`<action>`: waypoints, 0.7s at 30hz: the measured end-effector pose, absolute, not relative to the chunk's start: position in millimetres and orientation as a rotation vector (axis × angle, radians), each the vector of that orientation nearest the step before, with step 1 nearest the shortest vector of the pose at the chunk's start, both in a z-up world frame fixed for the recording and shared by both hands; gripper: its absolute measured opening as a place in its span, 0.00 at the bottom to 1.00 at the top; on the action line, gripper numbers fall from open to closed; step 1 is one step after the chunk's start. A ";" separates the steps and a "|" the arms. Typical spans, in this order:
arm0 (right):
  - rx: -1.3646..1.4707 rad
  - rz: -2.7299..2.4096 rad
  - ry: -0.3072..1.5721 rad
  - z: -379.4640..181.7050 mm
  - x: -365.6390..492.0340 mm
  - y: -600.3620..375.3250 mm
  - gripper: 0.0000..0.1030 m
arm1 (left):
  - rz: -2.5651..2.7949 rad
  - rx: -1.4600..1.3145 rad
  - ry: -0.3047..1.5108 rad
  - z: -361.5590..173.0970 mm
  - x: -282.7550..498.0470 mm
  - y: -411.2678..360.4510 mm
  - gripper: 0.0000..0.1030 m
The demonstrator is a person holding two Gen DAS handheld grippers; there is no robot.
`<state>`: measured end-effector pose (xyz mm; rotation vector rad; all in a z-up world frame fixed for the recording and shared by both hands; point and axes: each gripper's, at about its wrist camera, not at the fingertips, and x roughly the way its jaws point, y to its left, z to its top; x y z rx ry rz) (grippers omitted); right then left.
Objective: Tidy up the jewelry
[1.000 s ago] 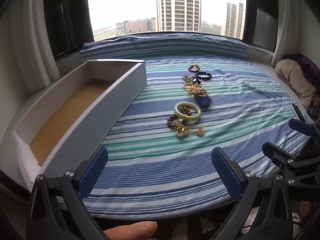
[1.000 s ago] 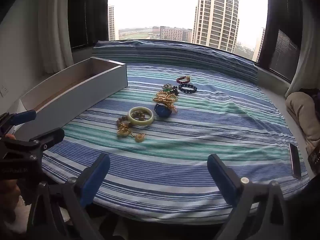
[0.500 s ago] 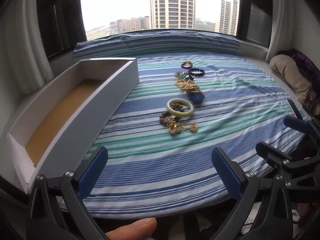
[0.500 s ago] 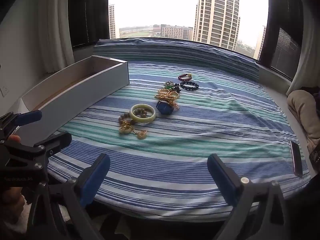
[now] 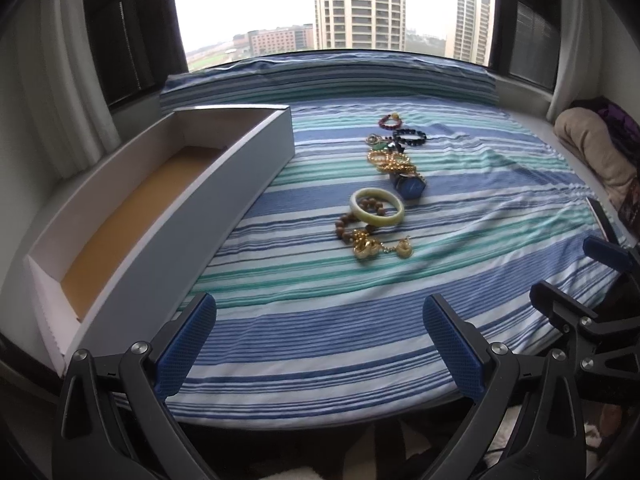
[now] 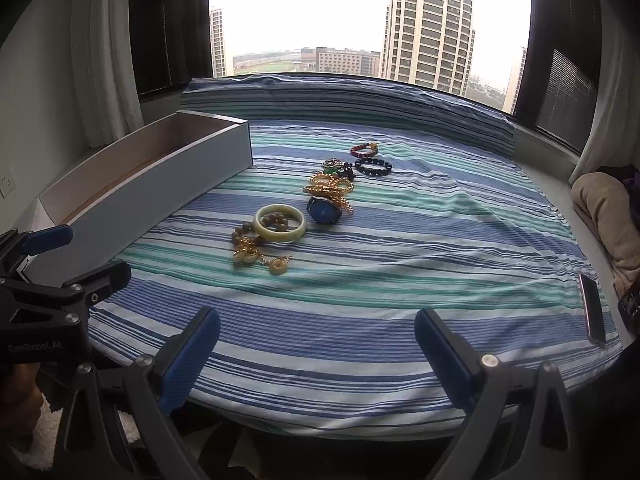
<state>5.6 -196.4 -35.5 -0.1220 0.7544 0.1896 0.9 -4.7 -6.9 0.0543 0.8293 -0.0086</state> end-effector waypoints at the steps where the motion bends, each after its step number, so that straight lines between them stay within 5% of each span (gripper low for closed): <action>1: -0.120 0.188 0.757 -36.5 6.9 -196.6 0.97 | -0.009 0.054 0.830 -7.1 1.0 -4.6 1.00; 21: -0.133 0.167 0.759 -36.8 6.9 -194.4 0.97 | -0.011 0.065 0.848 -11.0 1.0 -6.9 1.00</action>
